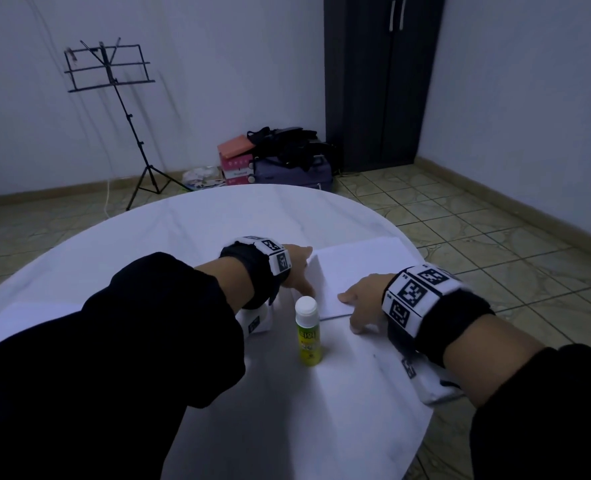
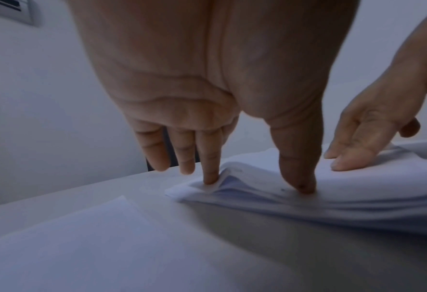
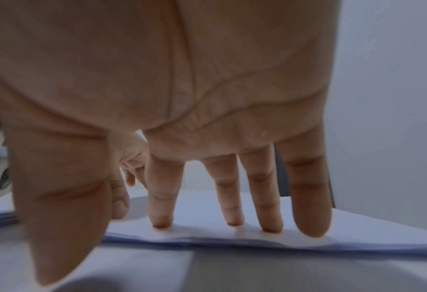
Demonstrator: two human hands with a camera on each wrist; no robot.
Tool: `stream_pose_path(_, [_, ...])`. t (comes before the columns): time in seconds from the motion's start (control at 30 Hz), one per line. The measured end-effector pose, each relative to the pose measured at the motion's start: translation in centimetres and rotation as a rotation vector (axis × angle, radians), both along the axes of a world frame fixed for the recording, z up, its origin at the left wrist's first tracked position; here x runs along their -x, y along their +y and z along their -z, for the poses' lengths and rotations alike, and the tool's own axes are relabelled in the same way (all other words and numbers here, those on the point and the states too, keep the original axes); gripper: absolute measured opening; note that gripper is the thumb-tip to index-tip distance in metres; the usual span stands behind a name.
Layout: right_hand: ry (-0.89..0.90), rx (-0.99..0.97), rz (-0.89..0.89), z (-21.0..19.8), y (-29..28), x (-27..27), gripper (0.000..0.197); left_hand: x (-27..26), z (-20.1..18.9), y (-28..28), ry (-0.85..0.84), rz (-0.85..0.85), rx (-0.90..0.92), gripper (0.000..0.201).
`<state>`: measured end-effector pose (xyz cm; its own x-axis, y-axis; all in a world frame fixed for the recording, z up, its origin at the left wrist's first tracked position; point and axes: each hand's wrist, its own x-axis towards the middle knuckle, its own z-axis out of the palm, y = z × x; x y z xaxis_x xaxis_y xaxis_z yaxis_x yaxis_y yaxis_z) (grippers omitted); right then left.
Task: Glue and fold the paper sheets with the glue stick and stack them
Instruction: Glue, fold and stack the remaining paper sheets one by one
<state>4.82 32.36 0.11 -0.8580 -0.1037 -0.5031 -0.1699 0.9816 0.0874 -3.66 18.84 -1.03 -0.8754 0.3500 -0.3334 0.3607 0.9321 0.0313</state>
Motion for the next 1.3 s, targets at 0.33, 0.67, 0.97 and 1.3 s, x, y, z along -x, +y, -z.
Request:
stream_pose_path(0.33, [0.009,0.054,0.047,0.1,0.2,0.3,0.066,0.2,-0.6,-0.9,-0.164,-0.323,-0.826,0.087])
stream_pose_path(0.67, [0.025,0.126,0.161,-0.1,0.4,0.2,0.066,-1.3,-0.1,-2.0,-0.472,-0.308,-0.767,0.018])
stream_pose_path(0.97, [0.176,0.130,0.317,2.6,0.3,2.2,0.097,-0.6,0.1,-2.2,-0.627,-0.412,-1.022,0.022])
stream_pose_path(1.3, [0.314,-0.014,0.348,3.3,2.8,3.2,0.046,-0.4,-0.1,-3.1,-0.624,-0.484,-1.025,0.024])
